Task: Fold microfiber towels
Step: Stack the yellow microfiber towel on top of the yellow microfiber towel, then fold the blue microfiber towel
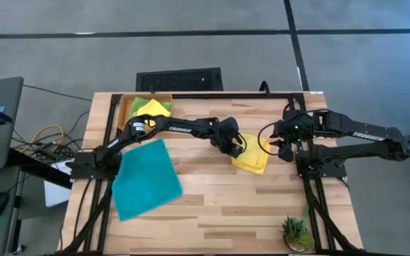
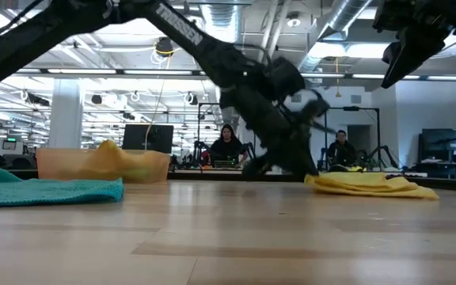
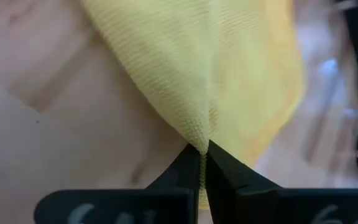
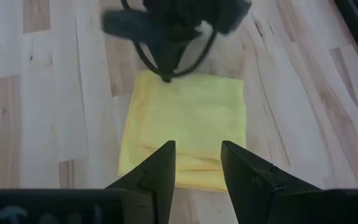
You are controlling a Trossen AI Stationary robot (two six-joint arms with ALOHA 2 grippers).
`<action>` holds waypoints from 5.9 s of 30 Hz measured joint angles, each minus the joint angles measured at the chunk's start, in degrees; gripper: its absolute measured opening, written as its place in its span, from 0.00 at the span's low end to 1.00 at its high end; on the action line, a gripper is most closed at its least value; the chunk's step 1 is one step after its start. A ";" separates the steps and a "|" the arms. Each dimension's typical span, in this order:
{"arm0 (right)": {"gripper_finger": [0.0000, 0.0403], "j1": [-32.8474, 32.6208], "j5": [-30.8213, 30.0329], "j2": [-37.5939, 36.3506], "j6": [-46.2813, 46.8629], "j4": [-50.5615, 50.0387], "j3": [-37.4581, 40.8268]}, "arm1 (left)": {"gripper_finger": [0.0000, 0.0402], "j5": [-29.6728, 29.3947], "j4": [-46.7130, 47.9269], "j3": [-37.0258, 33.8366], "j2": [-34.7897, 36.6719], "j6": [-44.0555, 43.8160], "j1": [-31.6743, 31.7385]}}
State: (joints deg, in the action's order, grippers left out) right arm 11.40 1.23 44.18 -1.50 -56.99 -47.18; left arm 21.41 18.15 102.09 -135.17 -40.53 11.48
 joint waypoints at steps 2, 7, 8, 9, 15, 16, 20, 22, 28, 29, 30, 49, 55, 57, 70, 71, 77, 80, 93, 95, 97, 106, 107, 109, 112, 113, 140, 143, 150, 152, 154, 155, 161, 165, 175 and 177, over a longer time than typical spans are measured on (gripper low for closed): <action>0.38 0.00 0.00 0.00 0.00 0.02 0.00 | 0.00 -0.24 1.42 0.03 2.09 1.50 -0.03; 0.38 0.00 0.00 0.00 0.00 0.02 0.00 | 0.00 -1.48 8.41 0.09 5.99 5.11 0.05; 0.38 0.00 0.00 -0.02 0.00 0.02 0.00 | 0.00 -2.26 9.66 0.04 6.81 5.72 0.07; 0.38 0.00 0.00 0.00 0.00 0.02 0.00 | 0.00 -2.92 10.81 0.04 7.72 6.39 0.10; 0.38 0.00 0.00 0.00 0.00 0.02 0.00 | 0.00 -5.89 18.08 0.12 12.44 8.83 0.16; 0.38 0.00 0.00 0.00 0.00 0.02 0.00 | 0.00 -6.26 18.88 0.12 13.21 9.02 0.18; 0.38 0.00 0.01 0.00 0.00 0.02 0.00 | 0.00 -6.77 23.62 0.12 16.27 9.27 0.36; 0.38 0.00 0.00 -0.02 0.00 0.02 0.00 | 0.00 -7.02 25.43 0.12 17.29 9.02 0.36; 0.38 0.00 0.00 -0.02 -0.02 0.02 0.00 | 0.00 -8.57 29.14 0.12 21.17 7.97 0.63; 0.38 0.00 0.00 0.00 0.00 0.02 0.00 | 0.00 -8.98 29.90 0.12 21.73 7.78 0.77; 0.38 0.00 0.00 0.00 0.00 0.02 0.00 | 0.00 -9.34 30.77 0.12 22.37 7.65 0.97; 0.38 0.00 0.00 0.04 -1.63 6.92 0.00 | 0.00 -23.64 52.66 0.13 37.80 10.65 11.68; 0.38 0.00 0.00 0.04 -2.47 8.72 0.00 | 0.00 -27.10 56.42 0.15 39.07 14.83 18.64; 0.38 0.00 0.00 0.04 -2.57 8.89 0.00 | 0.00 -28.39 57.56 0.15 39.05 16.07 21.26; 0.38 0.00 0.02 0.04 -2.95 9.07 0.00 | 0.00 -35.84 55.31 0.15 39.02 12.25 35.76; 0.38 0.00 0.02 0.04 -3.14 9.07 0.00 | 0.00 -35.99 55.20 0.15 39.01 11.89 36.07; 0.38 0.00 0.02 0.04 -3.52 9.09 0.00 | 0.00 -37.80 55.02 -1.89 38.50 9.00 35.86; 0.38 0.00 0.02 0.04 -3.50 9.09 0.00 | 0.00 -37.44 55.82 -4.18 38.46 6.96 34.95; 0.38 0.00 0.02 0.04 -3.48 9.09 0.00 | 0.00 -34.10 61.28 -13.07 38.50 -4.44 25.44; 0.38 0.00 0.02 0.04 -3.48 9.09 0.00 | 0.00 -34.08 61.46 -13.94 38.50 -6.31 24.00; 0.38 0.00 0.00 0.04 -3.48 9.09 0.00 | 0.00 -34.10 61.49 -14.96 38.50 -7.99 23.03; 0.38 0.00 0.00 0.04 -3.45 9.09 0.00 | 0.05 -30.73 60.49 -20.52 38.50 -8.31 22.59; 0.38 0.00 0.02 0.04 -3.45 9.09 0.00 | 0.06 -30.84 60.49 -20.90 38.50 -7.48 22.59; 0.38 0.00 0.01 0.04 -3.45 9.09 0.00 | 0.10 -30.96 60.44 -21.63 38.52 -6.15 22.59; 0.38 0.00 0.01 0.04 -3.43 9.09 0.00 | 0.18 -31.23 60.40 -21.80 38.52 -5.13 22.61; 0.38 0.00 0.00 0.04 -3.43 9.11 0.00 | 0.21 -31.28 60.40 -21.80 38.52 -4.50 22.61; 0.38 0.00 0.00 0.05 -3.31 9.31 0.00 | 0.40 -35.73 69.96 -4.62 39.13 0.89 16.46; 0.38 0.01 0.02 0.07 -2.57 9.29 0.01 | 0.40 -32.29 71.49 -4.04 40.22 -0.68 11.51; 0.38 0.00 0.02 0.07 -2.43 9.51 0.02 | 0.40 -24.80 71.50 -7.49 40.56 -13.80 -1.11; 0.38 0.00 0.02 0.07 -1.96 9.51 0.02 | 0.40 -23.35 71.22 -10.75 40.48 -17.43 -4.36; 0.38 0.00 0.02 0.07 -1.51 9.51 0.02 | 0.40 -22.43 70.67 -14.21 40.43 -21.69 -6.97; 0.38 0.00 0.02 0.07 -1.51 9.51 0.02 | 0.40 -22.43 70.87 -16.05 40.43 -23.97 -8.06; 0.38 0.00 0.02 0.07 -1.49 9.53 0.02 | 0.40 -19.87 62.28 -27.43 40.43 -33.34 -12.04; 0.38 0.00 0.13 0.07 -1.46 9.53 0.02 | 0.40 -17.55 51.54 -34.35 40.43 -34.32 -13.45; 0.38 0.00 0.28 0.07 -1.46 9.52 0.02 | 0.40 -18.05 30.52 -46.32 40.43 -33.36 -14.07; 0.38 0.00 0.31 0.07 -1.46 9.51 0.02 | 0.40 -18.78 29.99 -46.89 40.43 -32.71 -14.07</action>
State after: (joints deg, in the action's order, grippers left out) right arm 11.40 1.54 44.25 -2.96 -47.48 -47.16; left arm 2.63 48.14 55.19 -94.74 -73.24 -2.59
